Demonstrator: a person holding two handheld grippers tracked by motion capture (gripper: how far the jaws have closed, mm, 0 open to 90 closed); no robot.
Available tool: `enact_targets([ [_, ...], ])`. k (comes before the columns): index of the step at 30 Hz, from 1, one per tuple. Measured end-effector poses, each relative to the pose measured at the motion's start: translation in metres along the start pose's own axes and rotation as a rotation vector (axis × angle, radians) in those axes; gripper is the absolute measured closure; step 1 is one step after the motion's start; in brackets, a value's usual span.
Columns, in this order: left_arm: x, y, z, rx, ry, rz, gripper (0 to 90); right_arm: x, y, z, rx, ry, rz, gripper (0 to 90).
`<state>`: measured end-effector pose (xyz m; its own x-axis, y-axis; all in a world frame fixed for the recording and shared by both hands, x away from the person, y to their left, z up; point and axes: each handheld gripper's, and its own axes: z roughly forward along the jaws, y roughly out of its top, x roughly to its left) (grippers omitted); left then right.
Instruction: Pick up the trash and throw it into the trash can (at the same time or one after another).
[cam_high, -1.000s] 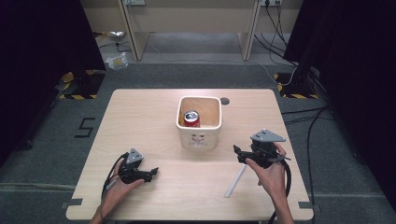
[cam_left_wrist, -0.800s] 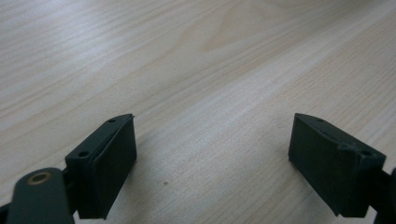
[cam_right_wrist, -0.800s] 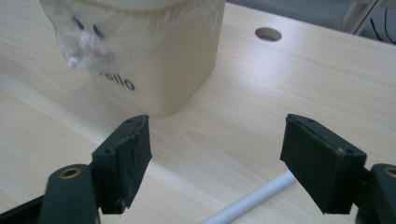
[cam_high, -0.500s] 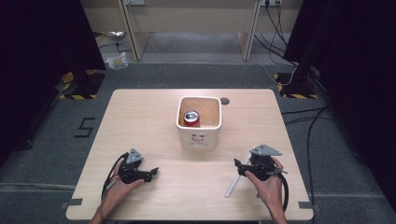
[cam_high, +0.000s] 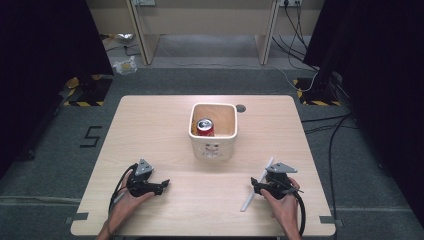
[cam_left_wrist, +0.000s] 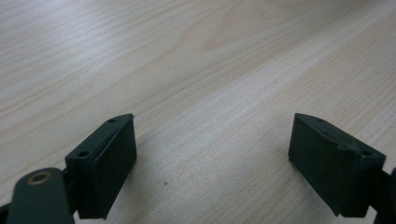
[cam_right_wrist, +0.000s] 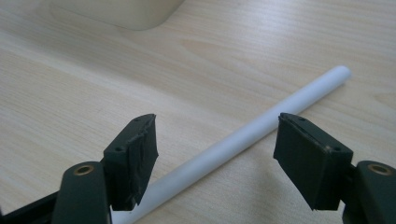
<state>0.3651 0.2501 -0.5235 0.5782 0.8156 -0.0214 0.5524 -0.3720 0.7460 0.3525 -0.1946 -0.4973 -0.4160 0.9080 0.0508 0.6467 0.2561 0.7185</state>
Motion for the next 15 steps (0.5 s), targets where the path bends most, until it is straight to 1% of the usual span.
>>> enact_targets([
  [4,0.000,0.000,0.000,0.000,0.000,0.000,14.4,-0.003,-0.003,0.003,0.014,0.001,0.013,32.0],
  [7,0.000,0.000,0.000,0.000,0.000,0.000,14.4,-0.005,-0.004,0.005,0.019,-0.004,0.014,36.3],
  [10,0.000,0.000,0.000,0.001,0.000,0.001,14.4,-0.007,-0.006,0.008,0.029,0.004,0.001,42.1],
  [12,0.000,0.000,0.000,0.001,0.000,0.002,14.4,-0.010,-0.006,0.007,0.019,-0.002,0.001,48.6],
  [13,0.000,0.000,0.000,0.002,0.001,0.002,14.4,-0.011,-0.007,0.007,0.016,0.002,0.010,50.7],
  [15,0.000,0.000,0.000,0.001,0.000,0.002,14.4,-0.015,-0.007,0.007,0.007,-0.001,0.008,54.9],
])
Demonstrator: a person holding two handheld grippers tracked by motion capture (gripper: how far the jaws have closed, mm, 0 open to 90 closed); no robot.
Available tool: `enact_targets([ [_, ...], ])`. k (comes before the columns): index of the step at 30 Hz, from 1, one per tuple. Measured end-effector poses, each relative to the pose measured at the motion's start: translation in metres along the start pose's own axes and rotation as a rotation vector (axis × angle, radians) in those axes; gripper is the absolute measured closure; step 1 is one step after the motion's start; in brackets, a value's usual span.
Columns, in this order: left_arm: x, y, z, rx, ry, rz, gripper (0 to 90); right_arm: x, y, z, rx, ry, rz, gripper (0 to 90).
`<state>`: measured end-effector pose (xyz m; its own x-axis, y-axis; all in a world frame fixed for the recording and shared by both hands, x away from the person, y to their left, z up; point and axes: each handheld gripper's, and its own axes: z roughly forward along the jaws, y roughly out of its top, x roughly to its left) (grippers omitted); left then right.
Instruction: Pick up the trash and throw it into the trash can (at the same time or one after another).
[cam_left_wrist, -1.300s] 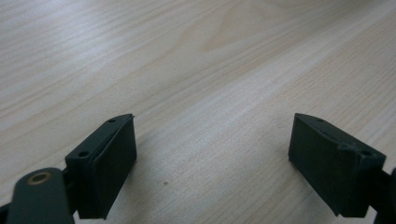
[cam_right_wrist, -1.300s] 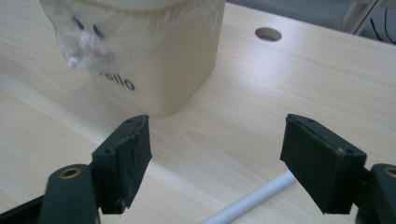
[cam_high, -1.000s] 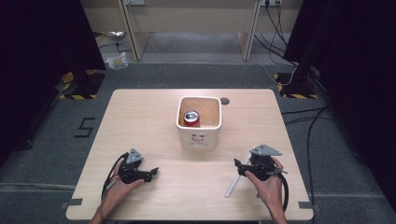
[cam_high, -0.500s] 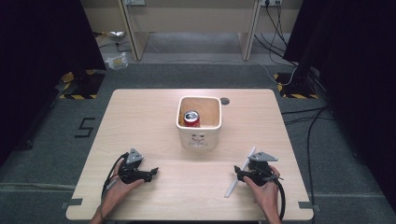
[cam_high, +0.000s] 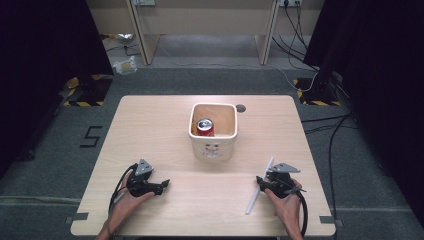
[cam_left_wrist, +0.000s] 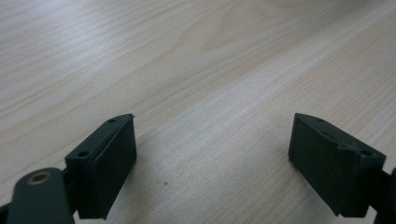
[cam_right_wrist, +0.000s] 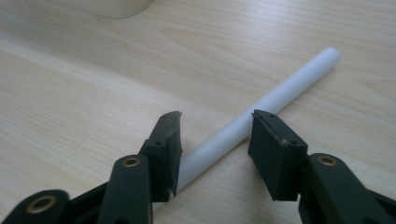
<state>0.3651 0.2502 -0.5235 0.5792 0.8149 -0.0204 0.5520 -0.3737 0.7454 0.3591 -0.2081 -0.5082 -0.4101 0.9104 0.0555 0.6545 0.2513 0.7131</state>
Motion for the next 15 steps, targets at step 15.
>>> enact_targets([
  [15,0.000,0.000,0.000,0.001,0.001,0.000,14.4,-0.019,0.005,0.005,-0.010,-0.008,-0.008,77.0],
])
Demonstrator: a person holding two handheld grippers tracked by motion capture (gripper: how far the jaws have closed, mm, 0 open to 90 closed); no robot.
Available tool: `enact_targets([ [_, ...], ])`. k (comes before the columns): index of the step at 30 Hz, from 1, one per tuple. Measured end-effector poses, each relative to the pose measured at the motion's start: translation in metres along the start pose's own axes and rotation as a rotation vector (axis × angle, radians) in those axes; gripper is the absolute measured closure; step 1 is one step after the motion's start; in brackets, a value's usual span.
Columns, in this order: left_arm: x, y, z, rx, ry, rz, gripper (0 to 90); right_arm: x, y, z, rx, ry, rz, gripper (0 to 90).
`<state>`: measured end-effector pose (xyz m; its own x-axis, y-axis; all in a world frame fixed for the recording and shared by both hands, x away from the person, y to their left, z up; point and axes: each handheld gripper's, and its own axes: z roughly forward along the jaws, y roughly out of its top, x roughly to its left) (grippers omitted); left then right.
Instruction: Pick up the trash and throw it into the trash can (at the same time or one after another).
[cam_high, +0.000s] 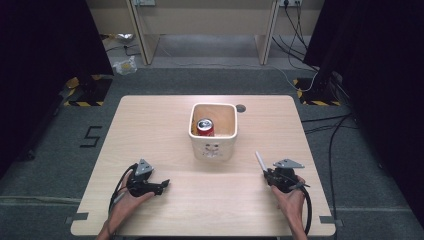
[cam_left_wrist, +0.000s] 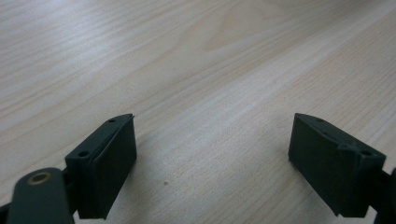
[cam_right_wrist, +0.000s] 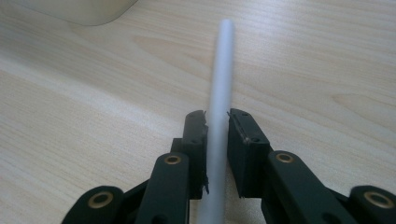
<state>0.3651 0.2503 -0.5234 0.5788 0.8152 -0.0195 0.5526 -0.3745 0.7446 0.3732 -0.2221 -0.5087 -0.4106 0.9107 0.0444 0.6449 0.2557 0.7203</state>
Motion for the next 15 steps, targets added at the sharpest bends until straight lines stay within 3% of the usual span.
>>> enact_targets([
  [6,-0.0001,0.0000,0.0001,-0.001,0.000,-0.001,14.4,0.0017,-0.0001,-0.0033,0.015,-0.004,0.014,65.3],
  [15,-0.0001,-0.0001,0.0001,-0.002,-0.001,-0.002,14.4,0.0016,-0.0055,-0.0078,0.015,-0.013,0.002,74.6],
])
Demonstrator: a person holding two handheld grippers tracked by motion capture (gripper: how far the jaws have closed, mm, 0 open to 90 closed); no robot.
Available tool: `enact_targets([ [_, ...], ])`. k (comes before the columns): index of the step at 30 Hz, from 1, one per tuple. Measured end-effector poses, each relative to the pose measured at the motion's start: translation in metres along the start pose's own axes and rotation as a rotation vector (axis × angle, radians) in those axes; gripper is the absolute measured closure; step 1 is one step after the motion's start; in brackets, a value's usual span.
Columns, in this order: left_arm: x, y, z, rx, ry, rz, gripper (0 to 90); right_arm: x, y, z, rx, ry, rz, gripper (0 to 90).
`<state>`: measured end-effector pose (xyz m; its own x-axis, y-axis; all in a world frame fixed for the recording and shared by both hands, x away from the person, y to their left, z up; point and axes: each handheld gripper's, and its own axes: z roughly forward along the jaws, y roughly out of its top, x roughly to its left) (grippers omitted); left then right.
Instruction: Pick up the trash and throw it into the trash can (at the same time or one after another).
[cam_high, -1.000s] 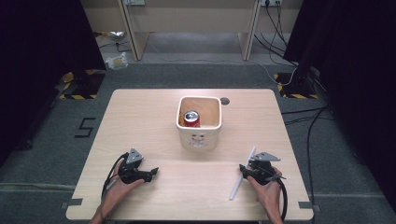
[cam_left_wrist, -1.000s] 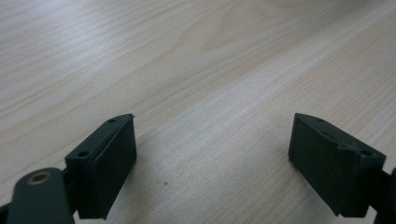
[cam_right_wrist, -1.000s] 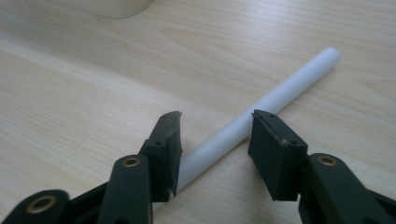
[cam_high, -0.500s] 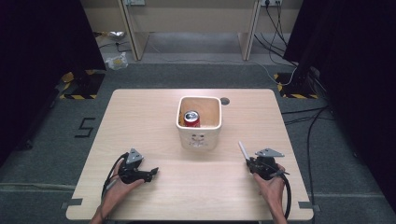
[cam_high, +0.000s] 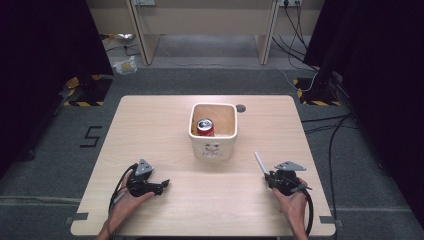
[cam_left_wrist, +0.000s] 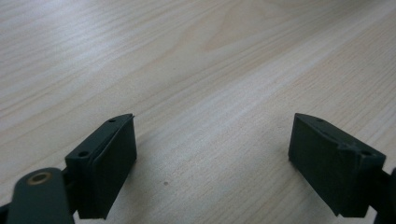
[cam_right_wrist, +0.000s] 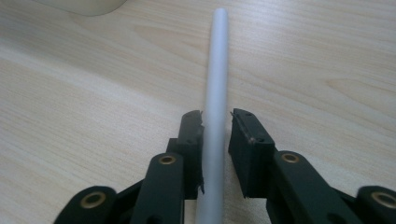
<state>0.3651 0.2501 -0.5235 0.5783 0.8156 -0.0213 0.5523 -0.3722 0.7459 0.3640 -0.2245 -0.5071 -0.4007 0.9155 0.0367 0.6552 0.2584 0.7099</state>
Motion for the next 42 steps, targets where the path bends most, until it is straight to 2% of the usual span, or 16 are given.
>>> enact_targets([
  [3,0.000,0.000,0.000,0.001,0.000,0.002,14.4,0.000,-0.001,-0.001,0.002,0.008,-0.014,78.7],
  [9,0.000,0.000,0.000,0.002,0.001,0.002,14.4,-0.003,0.000,-0.001,-0.002,0.026,-0.013,79.6],
  [13,0.000,0.000,0.000,0.002,0.001,0.001,14.4,-0.003,0.003,-0.006,-0.026,0.032,-0.019,79.7],
  [15,0.000,0.000,0.000,0.002,0.001,0.002,14.4,-0.004,0.007,-0.009,-0.042,0.034,-0.029,79.7],
  [23,0.000,0.000,0.000,0.002,0.001,0.002,14.4,-0.006,0.023,-0.023,-0.110,0.053,-0.016,79.7],
  [33,0.000,0.000,0.000,0.001,0.000,0.002,14.4,-0.006,0.053,-0.046,-0.211,0.060,-0.035,79.7],
  [42,0.000,0.000,0.000,0.002,0.001,0.002,14.4,-0.007,0.068,-0.052,-0.247,0.076,-0.033,79.7],
])
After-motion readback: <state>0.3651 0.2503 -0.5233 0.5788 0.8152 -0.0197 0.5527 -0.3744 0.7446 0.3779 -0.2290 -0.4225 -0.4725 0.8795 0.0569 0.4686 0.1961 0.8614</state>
